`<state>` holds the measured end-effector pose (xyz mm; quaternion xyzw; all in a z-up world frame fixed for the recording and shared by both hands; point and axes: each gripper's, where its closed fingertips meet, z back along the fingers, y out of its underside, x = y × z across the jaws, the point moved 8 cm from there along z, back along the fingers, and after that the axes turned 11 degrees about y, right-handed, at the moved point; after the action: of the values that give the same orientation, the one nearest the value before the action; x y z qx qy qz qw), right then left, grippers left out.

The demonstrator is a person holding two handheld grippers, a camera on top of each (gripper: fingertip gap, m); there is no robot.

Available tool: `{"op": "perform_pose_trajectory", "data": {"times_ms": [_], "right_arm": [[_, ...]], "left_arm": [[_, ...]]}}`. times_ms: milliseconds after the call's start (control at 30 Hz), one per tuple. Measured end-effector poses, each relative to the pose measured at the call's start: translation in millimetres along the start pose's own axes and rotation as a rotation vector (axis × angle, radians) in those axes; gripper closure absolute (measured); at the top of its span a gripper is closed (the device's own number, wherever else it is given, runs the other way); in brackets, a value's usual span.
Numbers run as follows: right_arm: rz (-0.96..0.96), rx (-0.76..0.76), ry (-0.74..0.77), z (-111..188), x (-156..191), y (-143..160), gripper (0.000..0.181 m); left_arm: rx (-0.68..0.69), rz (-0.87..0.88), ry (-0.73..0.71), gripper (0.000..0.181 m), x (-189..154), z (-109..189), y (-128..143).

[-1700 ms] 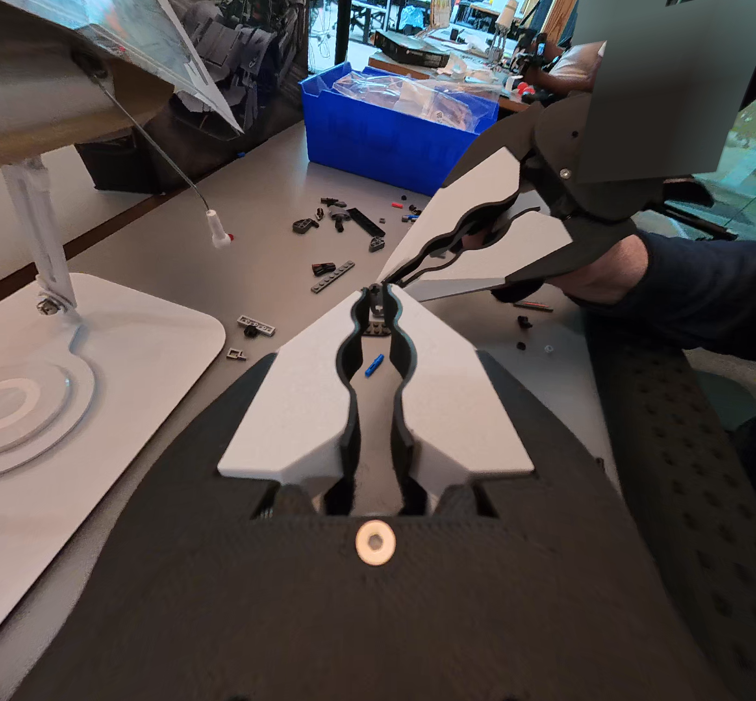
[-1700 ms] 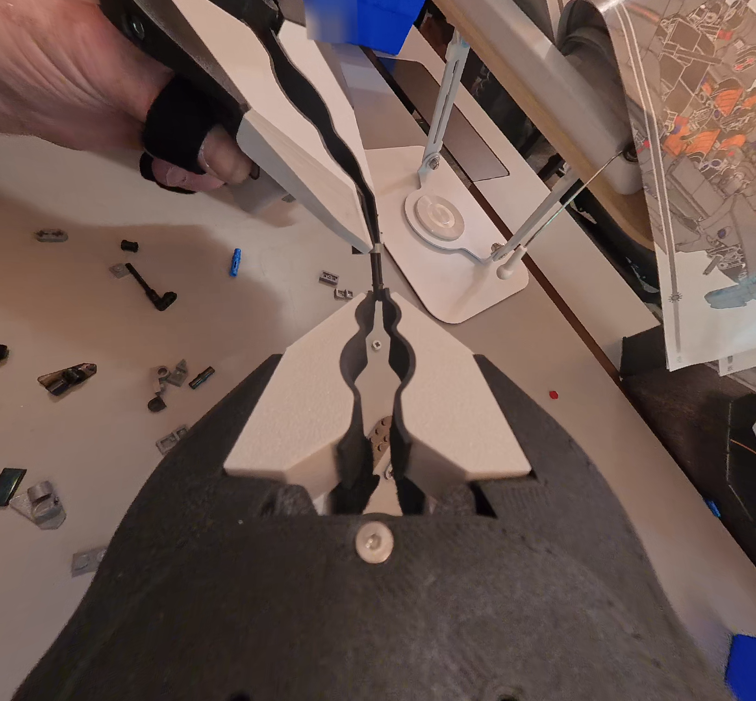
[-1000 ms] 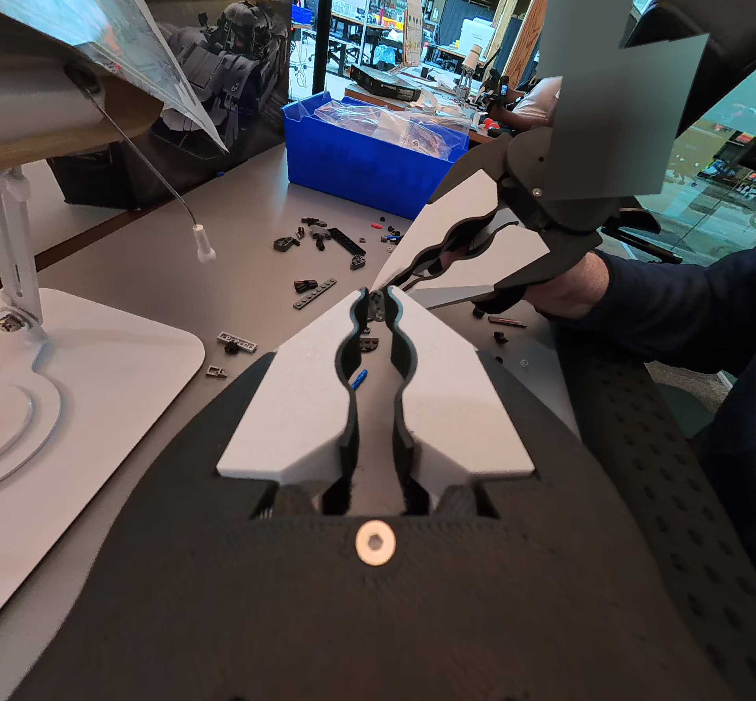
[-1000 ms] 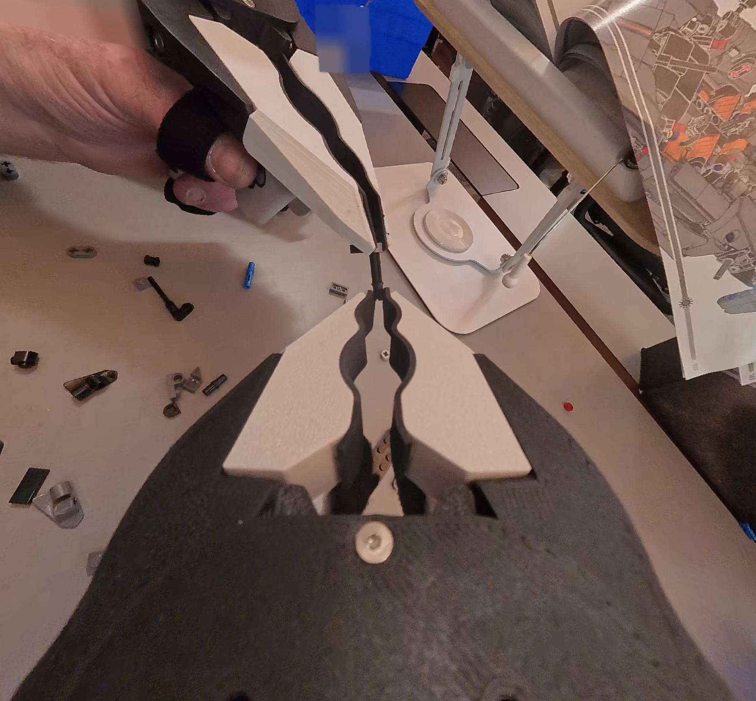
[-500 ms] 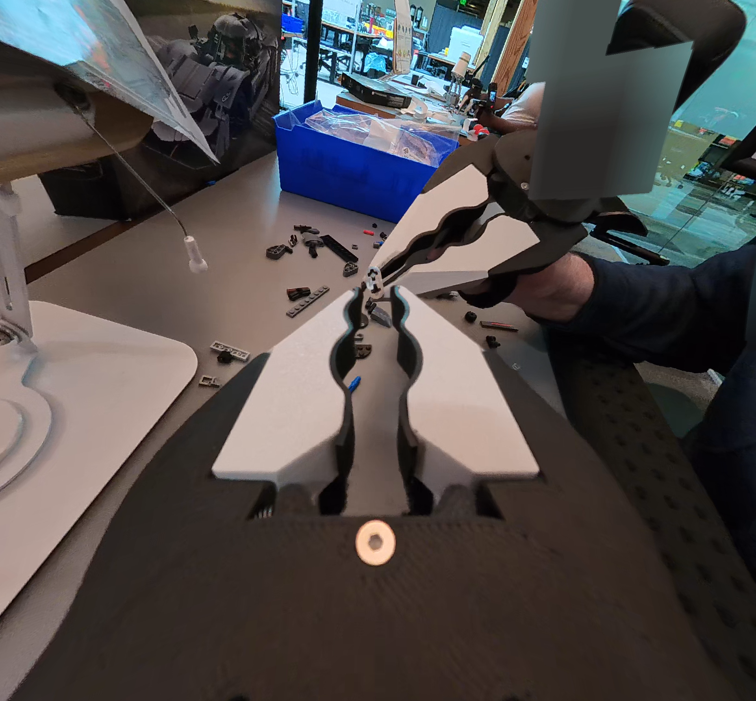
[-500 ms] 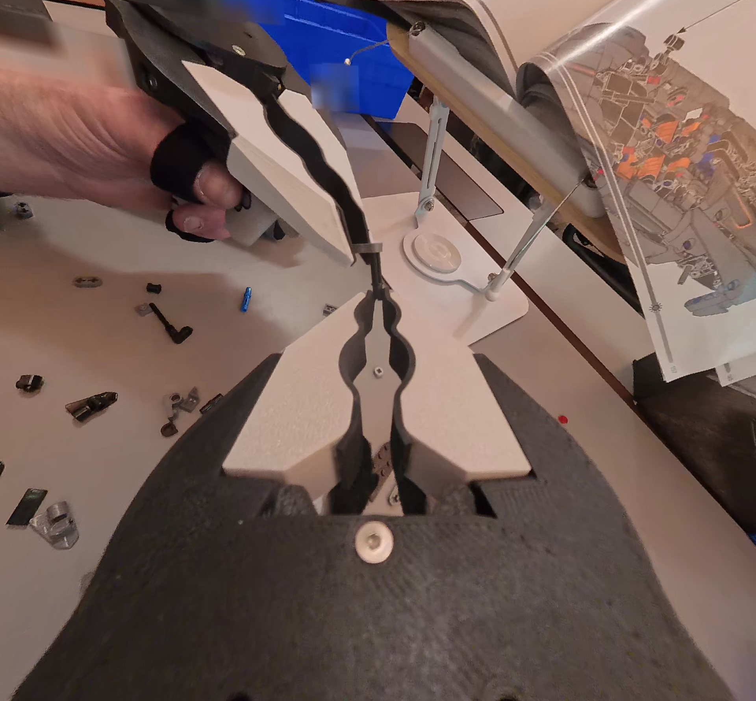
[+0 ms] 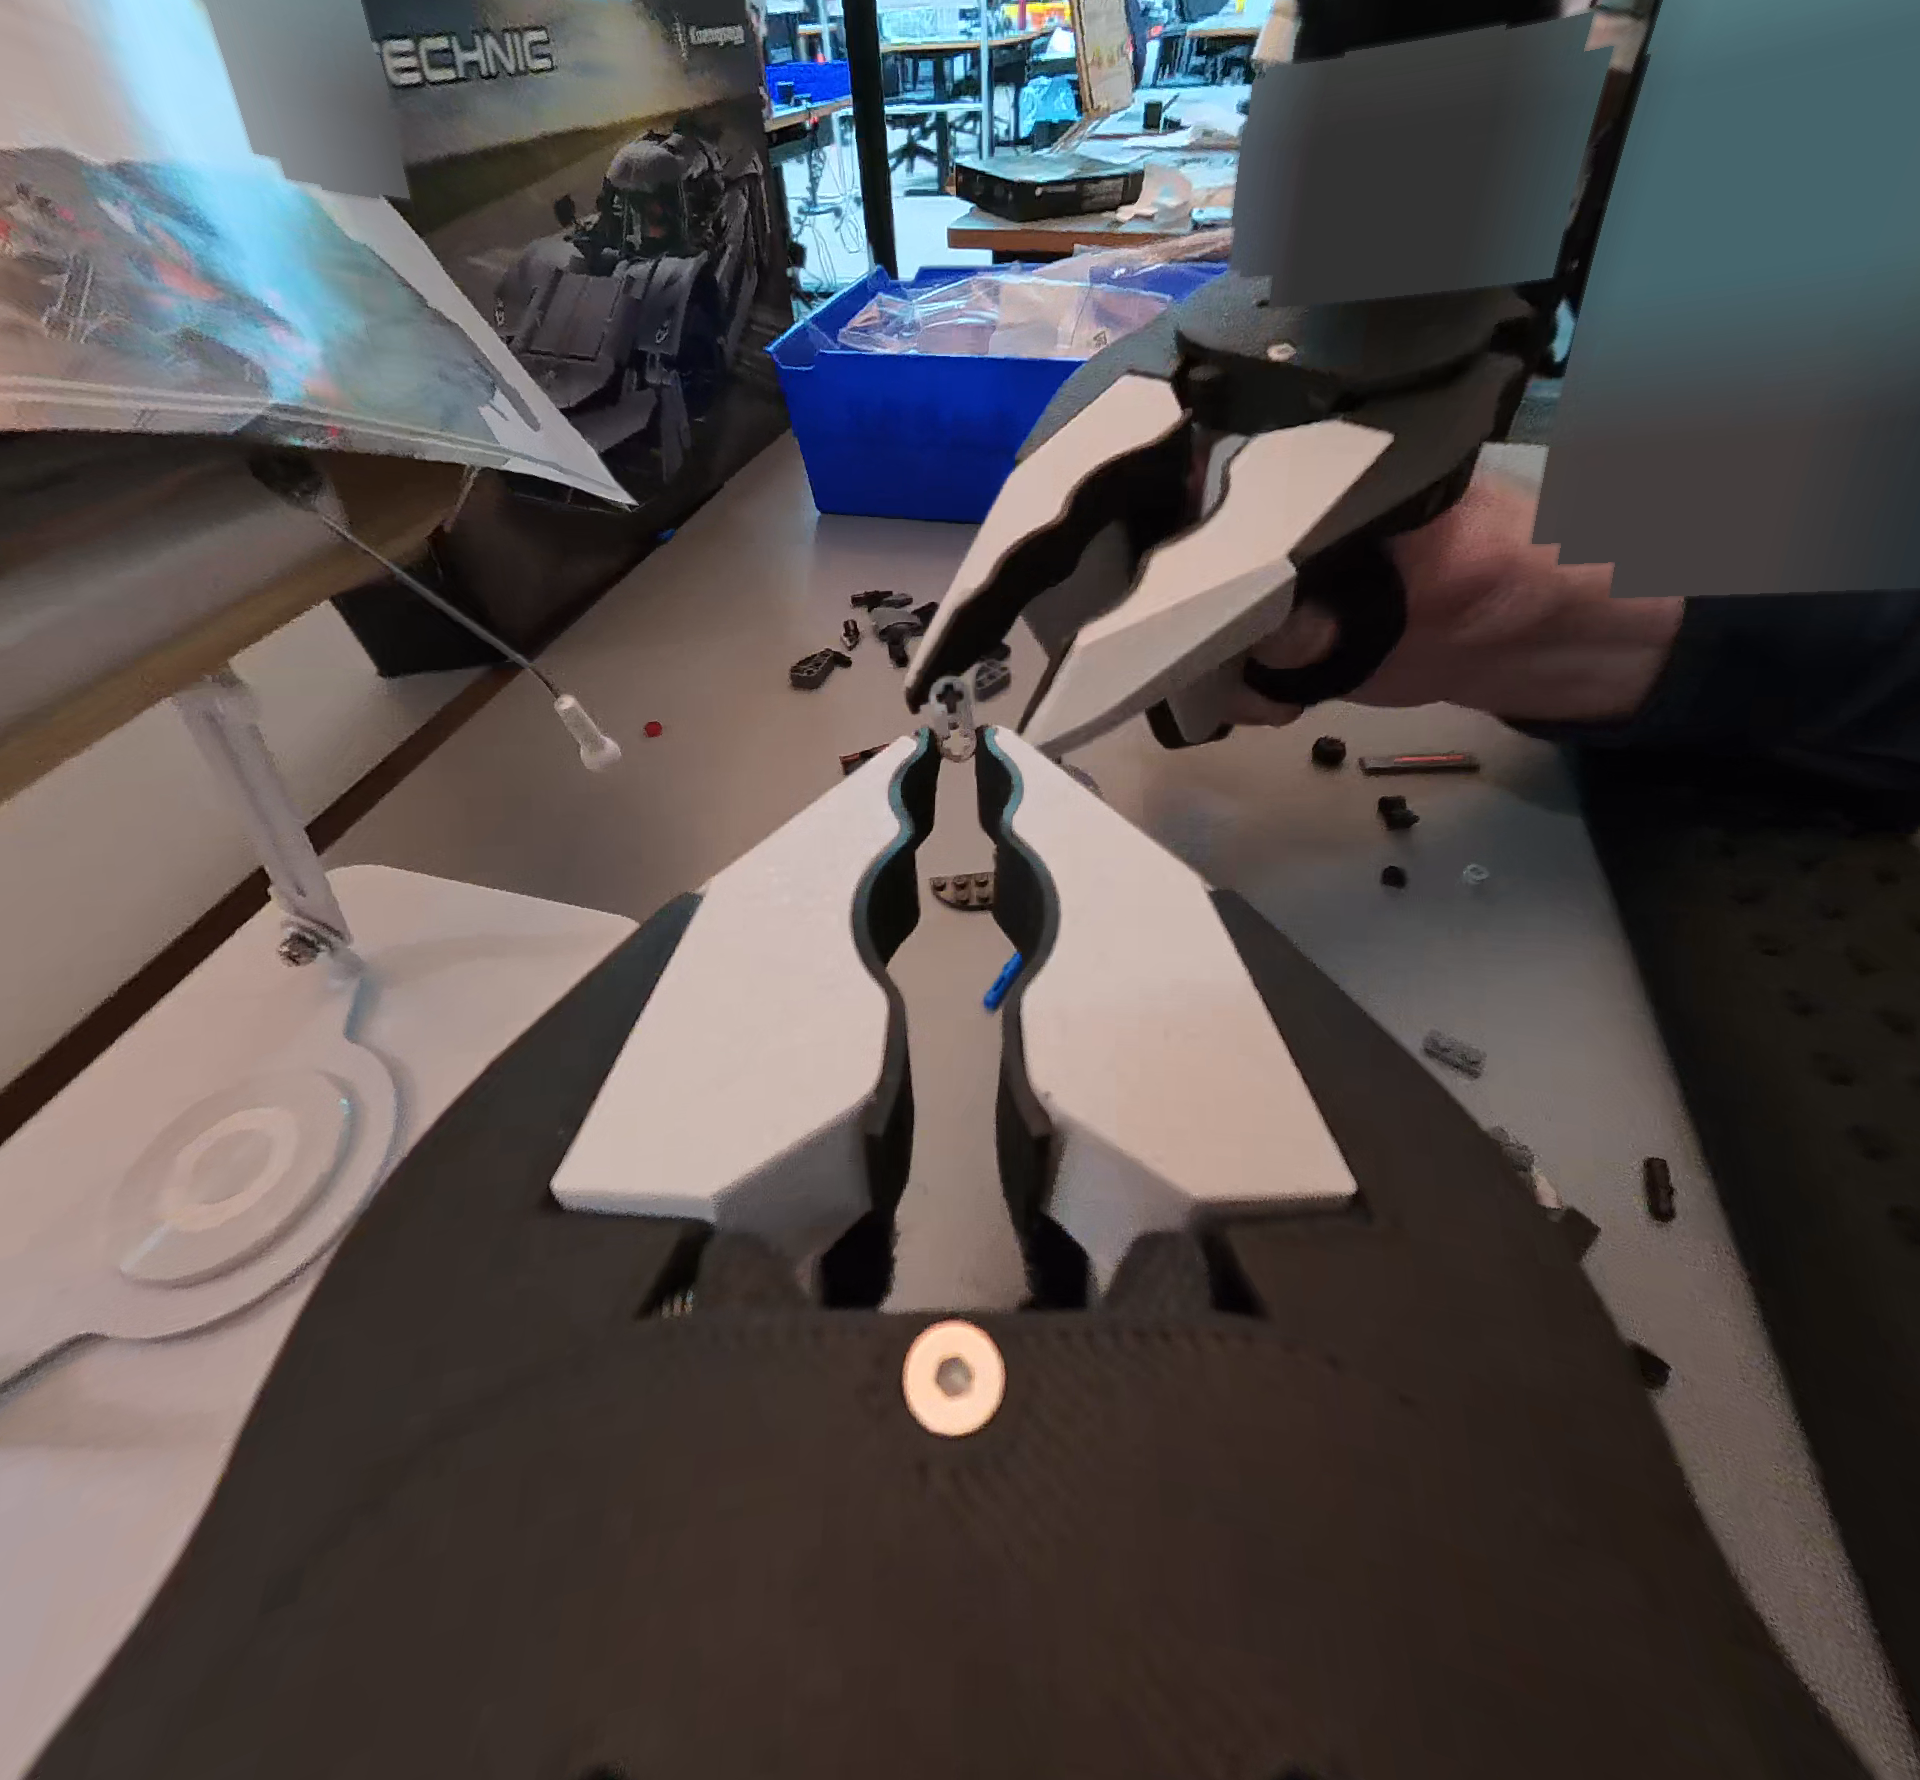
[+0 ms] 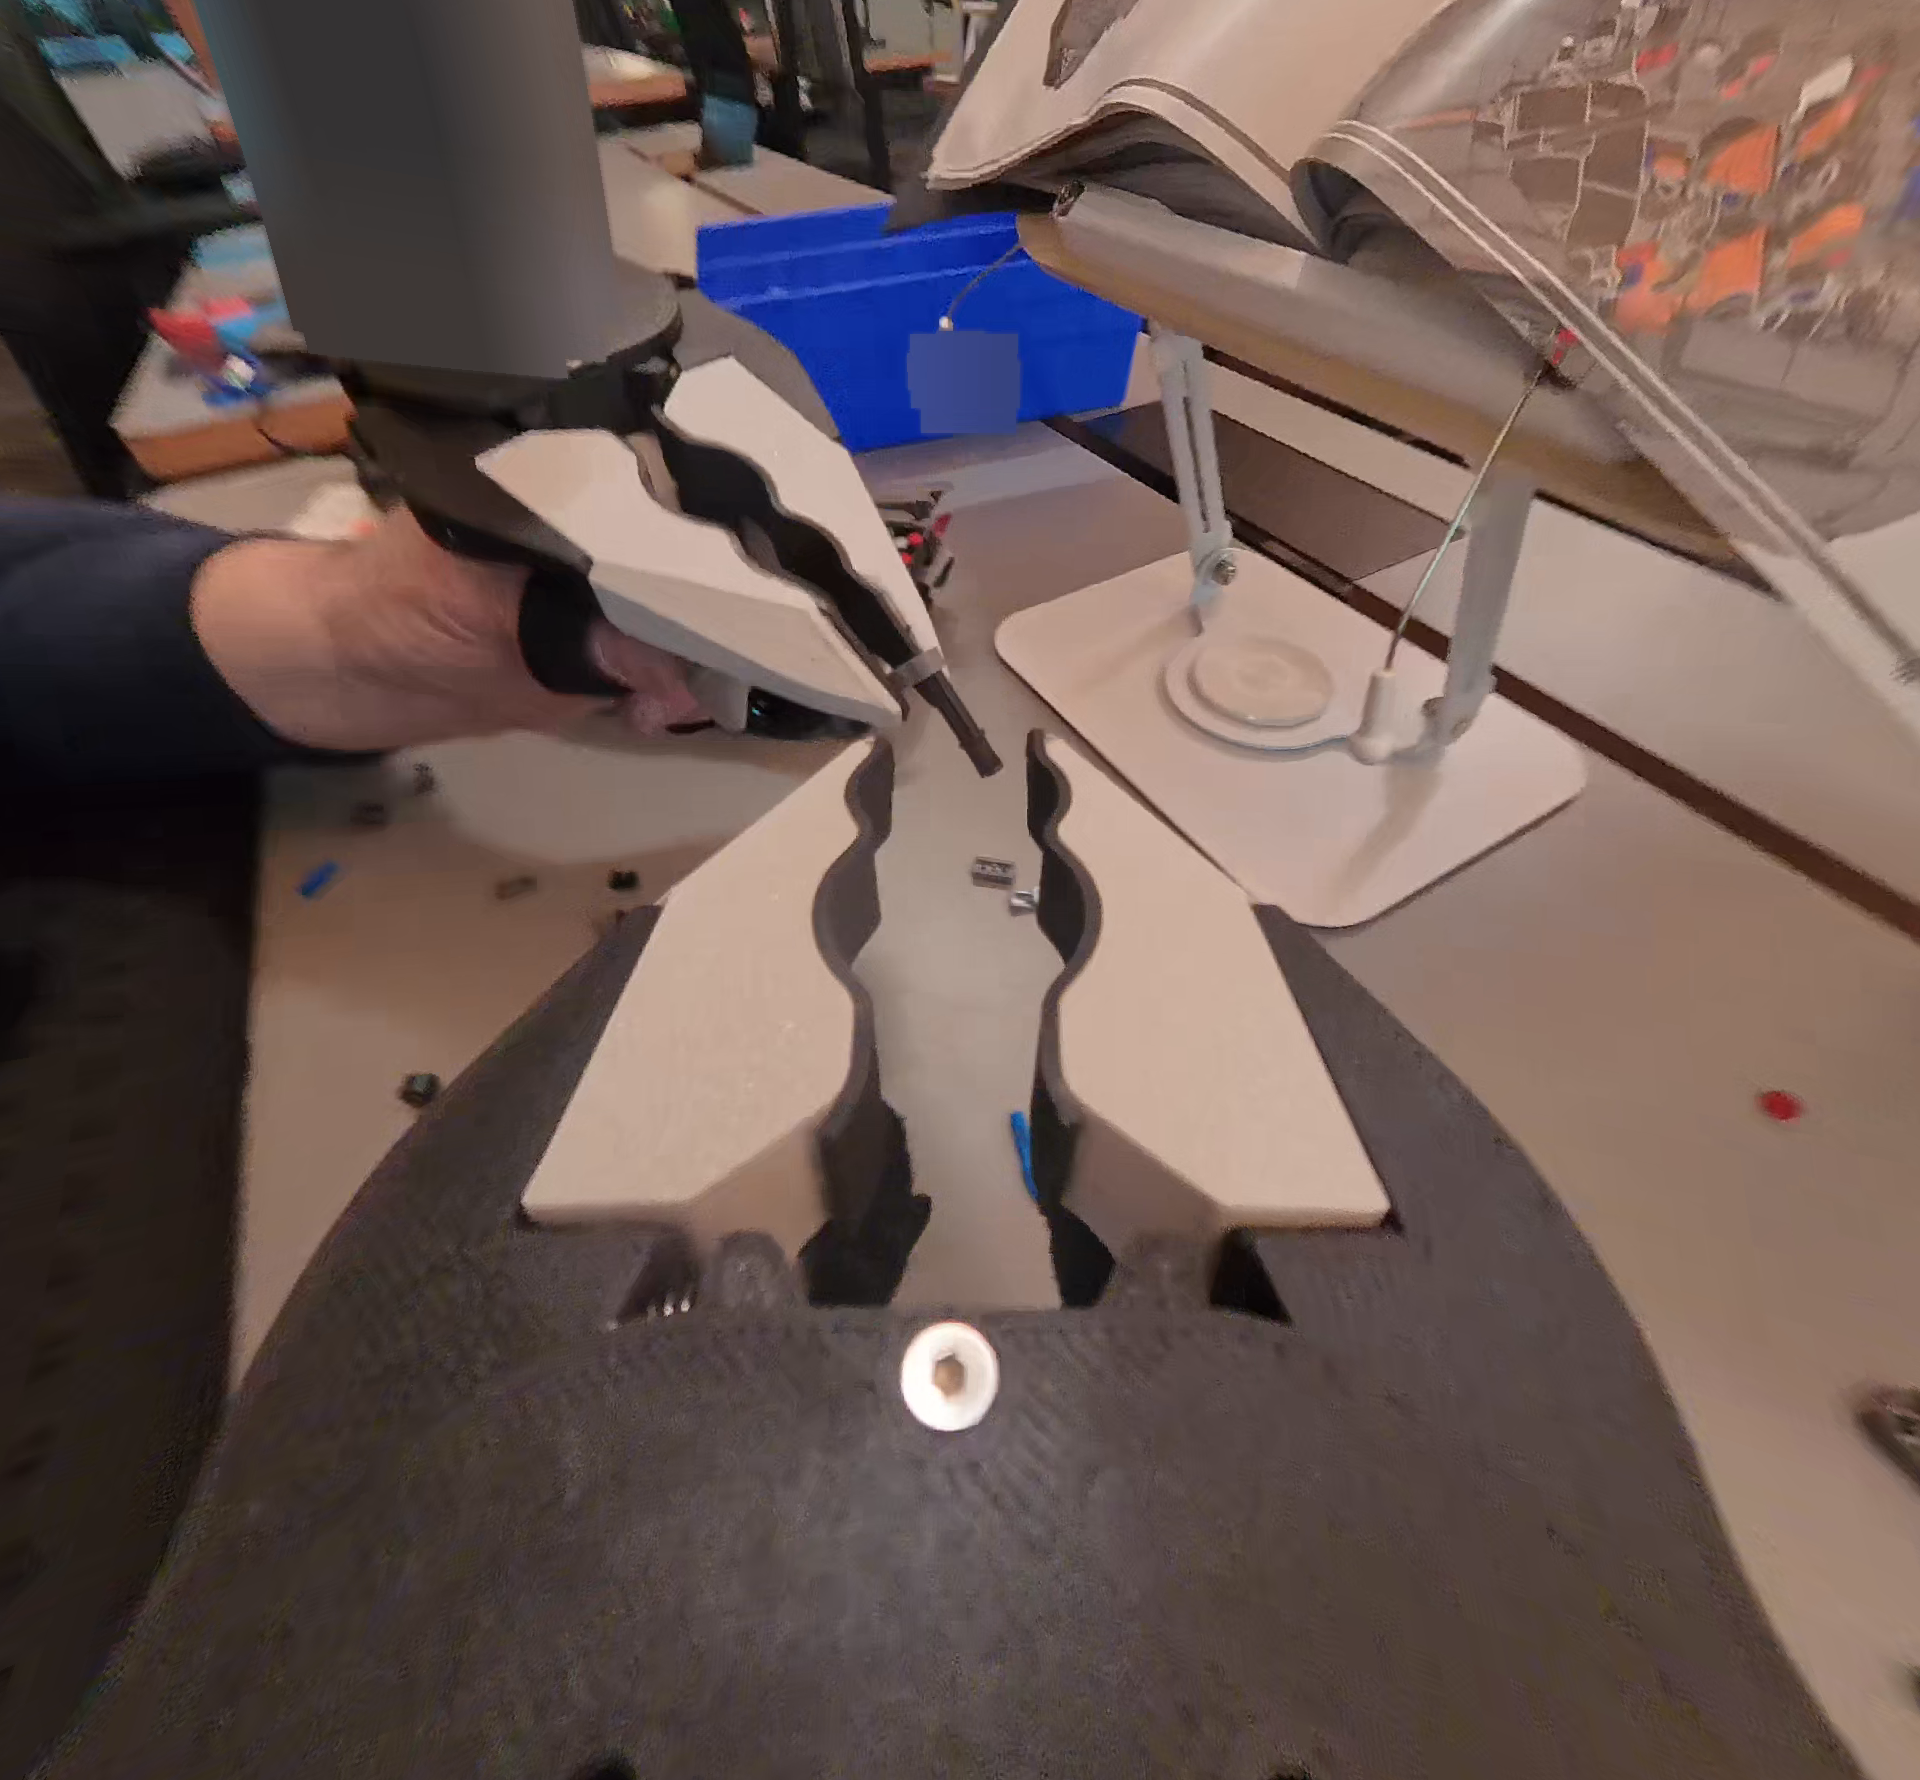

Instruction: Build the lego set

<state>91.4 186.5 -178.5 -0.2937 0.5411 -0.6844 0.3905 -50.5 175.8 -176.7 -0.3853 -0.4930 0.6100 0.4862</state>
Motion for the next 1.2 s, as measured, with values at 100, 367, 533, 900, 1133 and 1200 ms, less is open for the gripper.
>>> {"op": "perform_pose_trajectory", "data": {"times_ms": [100,367,533,900,1133,1200], "right_arm": [[-0.152,0.017,-0.070,-2,-5,3,0.149],[-0.535,-0.020,-0.313,-2,-16,7,0.135],[-0.545,-0.011,-0.344,-5,-11,8,0.142],[-0.548,-0.024,-0.348,-4,-12,10,0.156],[-0.519,-0.045,-0.336,-2,-12,8,0.158],[-0.511,-0.051,-0.338,-1,-11,7,0.160]], "left_arm": [[0.026,-0.069,-0.047,0.177,-4,-2,-2],[0.179,-0.377,-0.210,0.177,-18,-8,-6],[0.249,-0.500,-0.260,0.177,-26,-15,-5],[0.322,-0.677,-0.343,0.177,-37,-20,-8],[0.327,-0.722,-0.371,0.177,-40,-21,-10],[0.326,-0.726,-0.372,0.177,-40,-21,-10]]}}
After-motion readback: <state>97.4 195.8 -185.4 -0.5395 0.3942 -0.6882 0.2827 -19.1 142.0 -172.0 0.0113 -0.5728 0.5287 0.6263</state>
